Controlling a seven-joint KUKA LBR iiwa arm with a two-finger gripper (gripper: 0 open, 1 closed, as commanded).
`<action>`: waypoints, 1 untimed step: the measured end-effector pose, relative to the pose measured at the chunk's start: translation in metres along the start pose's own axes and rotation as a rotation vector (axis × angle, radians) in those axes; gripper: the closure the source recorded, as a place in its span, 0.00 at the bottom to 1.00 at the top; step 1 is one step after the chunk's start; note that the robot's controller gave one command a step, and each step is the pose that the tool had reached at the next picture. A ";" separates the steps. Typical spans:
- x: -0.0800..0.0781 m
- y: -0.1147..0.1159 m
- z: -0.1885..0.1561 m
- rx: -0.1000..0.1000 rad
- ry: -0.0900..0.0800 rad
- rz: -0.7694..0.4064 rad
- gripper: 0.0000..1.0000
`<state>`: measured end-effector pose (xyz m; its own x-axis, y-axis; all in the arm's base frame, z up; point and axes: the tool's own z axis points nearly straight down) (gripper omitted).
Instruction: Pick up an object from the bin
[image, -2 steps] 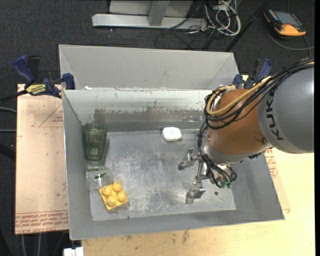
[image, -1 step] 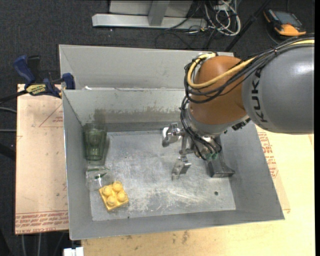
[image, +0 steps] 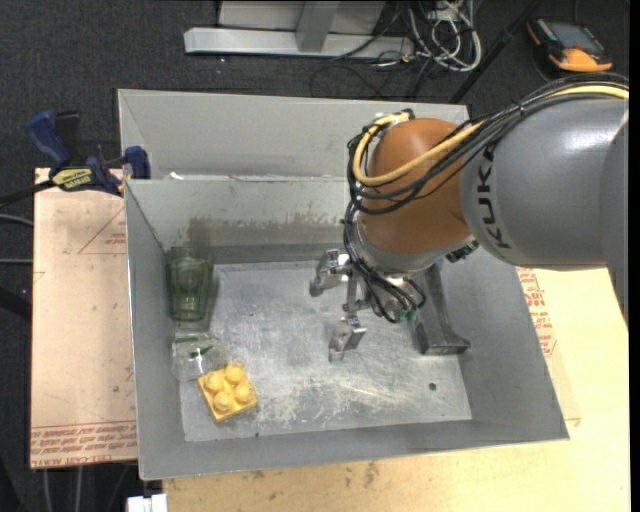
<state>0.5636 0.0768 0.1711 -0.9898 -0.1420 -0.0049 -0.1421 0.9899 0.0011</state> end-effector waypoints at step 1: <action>0.005 0.007 -0.014 0.000 0.008 -0.073 0.00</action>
Offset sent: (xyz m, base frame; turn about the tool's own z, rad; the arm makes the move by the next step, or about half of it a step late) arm 0.0182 0.0477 0.0205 0.1871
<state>0.5578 0.0835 0.1851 -0.9768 -0.2140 0.0033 -0.2140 0.9768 0.0011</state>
